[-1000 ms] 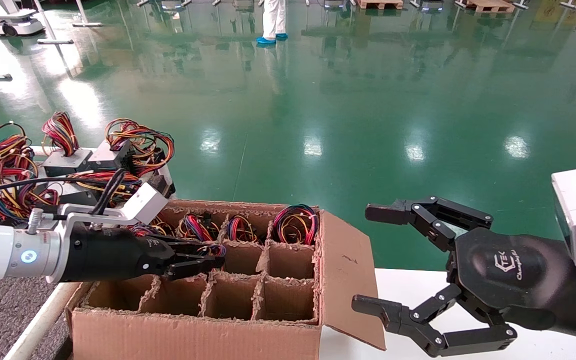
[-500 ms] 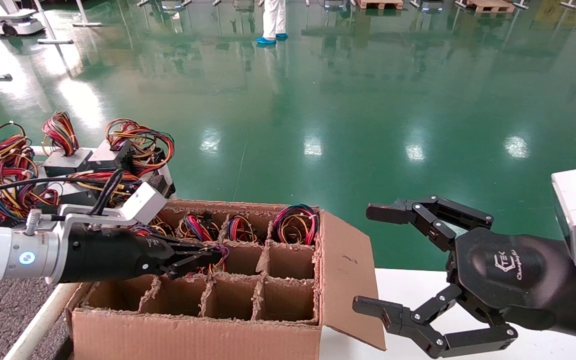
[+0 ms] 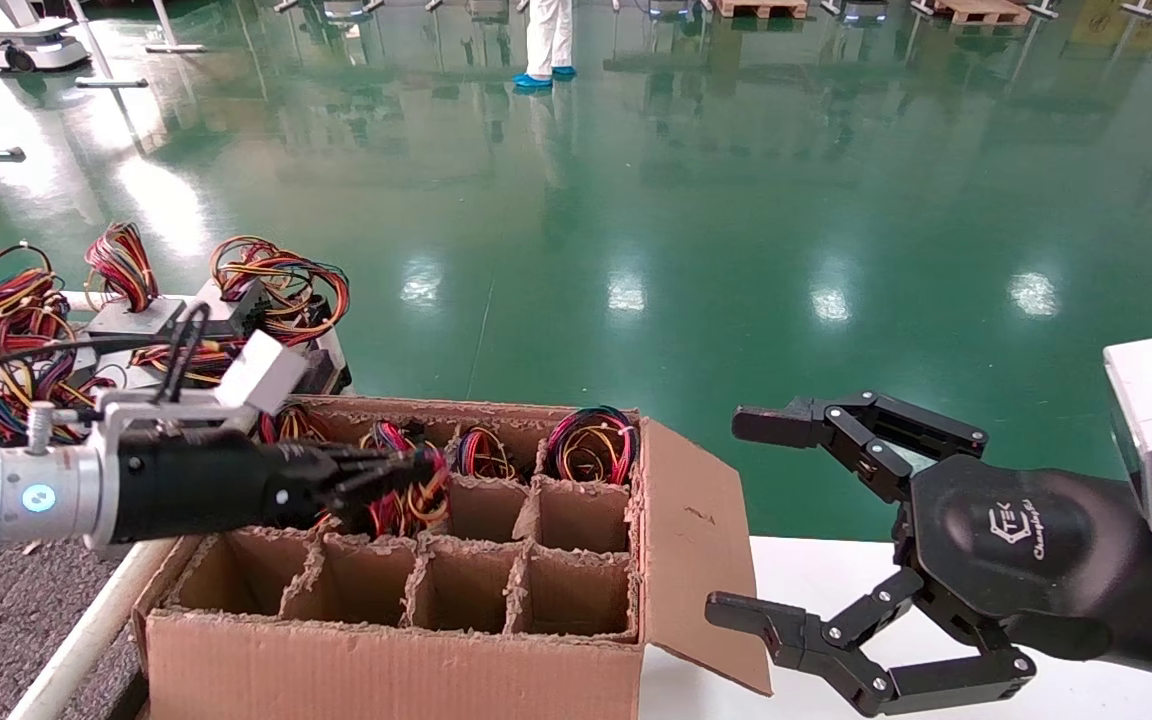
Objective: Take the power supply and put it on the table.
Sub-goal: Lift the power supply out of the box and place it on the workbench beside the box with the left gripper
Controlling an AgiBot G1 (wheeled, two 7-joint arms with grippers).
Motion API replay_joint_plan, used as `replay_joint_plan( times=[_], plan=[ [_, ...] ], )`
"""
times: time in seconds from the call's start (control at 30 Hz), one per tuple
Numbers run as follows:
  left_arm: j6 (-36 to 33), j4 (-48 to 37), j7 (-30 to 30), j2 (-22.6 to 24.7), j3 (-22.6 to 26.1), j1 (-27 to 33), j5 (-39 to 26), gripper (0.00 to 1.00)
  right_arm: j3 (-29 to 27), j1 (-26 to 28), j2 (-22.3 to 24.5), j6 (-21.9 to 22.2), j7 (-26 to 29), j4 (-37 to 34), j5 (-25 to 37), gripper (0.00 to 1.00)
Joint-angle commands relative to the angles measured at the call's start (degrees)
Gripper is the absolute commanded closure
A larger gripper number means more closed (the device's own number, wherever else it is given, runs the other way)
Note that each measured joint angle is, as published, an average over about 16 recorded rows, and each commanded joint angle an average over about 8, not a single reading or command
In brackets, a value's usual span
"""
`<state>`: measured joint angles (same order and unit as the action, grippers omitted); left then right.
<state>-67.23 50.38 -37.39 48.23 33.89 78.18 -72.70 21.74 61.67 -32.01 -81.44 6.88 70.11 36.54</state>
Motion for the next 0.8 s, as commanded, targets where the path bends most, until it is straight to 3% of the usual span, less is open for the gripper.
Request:
replay_joint_plan(
  times=[0.03,0.43,0.8],
  plan=[
    [1.52,0.29,0.00,-0.19,-0.85,-0.68,0.84,1.00,0.00,0.00,0.00,0.00,0.00,0.00,0.00,0.00],
    [3.03,4.61,-10.74,-3.98,-5.01,2.78,6.58,1.00,0.00,0.00,0.00,0.00,0.00,0.00,0.00,0.00],
    [3.53,7.20,-16.08,-5.35,-7.50,12.91,7.50,1.00,0.00,0.00,0.00,0.00,0.00,0.00,0.00,0.00]
  ],
)
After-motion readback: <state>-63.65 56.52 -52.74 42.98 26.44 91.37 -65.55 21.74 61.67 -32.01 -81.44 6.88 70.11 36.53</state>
